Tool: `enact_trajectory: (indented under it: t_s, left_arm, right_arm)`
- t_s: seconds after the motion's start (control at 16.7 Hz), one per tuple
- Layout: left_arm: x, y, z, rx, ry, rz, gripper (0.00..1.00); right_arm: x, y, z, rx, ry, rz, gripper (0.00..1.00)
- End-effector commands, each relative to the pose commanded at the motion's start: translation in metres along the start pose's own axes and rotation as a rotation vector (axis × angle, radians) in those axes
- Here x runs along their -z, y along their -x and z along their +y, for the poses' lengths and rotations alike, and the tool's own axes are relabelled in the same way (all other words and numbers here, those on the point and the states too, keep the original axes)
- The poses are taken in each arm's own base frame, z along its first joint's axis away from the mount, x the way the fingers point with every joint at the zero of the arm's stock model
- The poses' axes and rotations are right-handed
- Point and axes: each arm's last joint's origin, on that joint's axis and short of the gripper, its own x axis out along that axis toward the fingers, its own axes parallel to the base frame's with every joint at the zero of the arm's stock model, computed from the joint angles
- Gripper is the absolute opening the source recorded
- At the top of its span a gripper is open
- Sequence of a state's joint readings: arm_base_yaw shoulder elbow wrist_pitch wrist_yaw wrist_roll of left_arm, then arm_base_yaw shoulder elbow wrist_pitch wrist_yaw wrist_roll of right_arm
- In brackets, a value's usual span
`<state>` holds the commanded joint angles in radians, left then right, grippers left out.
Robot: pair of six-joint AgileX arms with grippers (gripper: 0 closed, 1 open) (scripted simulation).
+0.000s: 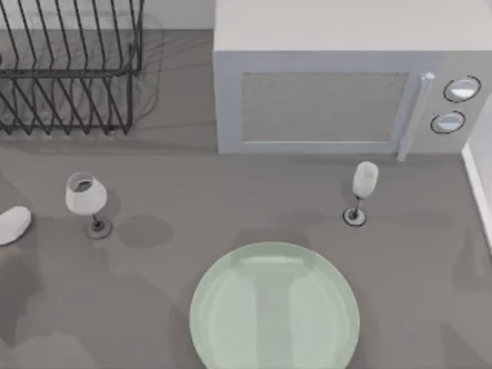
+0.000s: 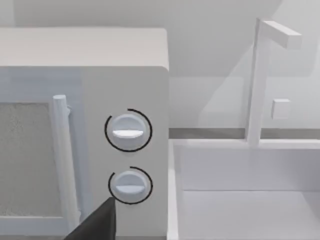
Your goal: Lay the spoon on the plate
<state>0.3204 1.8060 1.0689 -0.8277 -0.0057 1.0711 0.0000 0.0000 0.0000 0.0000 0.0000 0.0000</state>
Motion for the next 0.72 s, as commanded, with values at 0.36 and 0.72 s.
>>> enact_trajectory:
  t_s: [0.36,0.72]
  left_arm:
    - [0.003,-0.045,-0.004,0.005,0.000,0.002,1.00]
    - [0.003,-0.045,-0.004,0.005,0.000,0.002,0.77]
  right_arm:
    - [0.000,0.000,0.000,0.000,0.000,0.000,1.00]
    - [0.000,0.000,0.000,0.000,0.000,0.000,1.00]
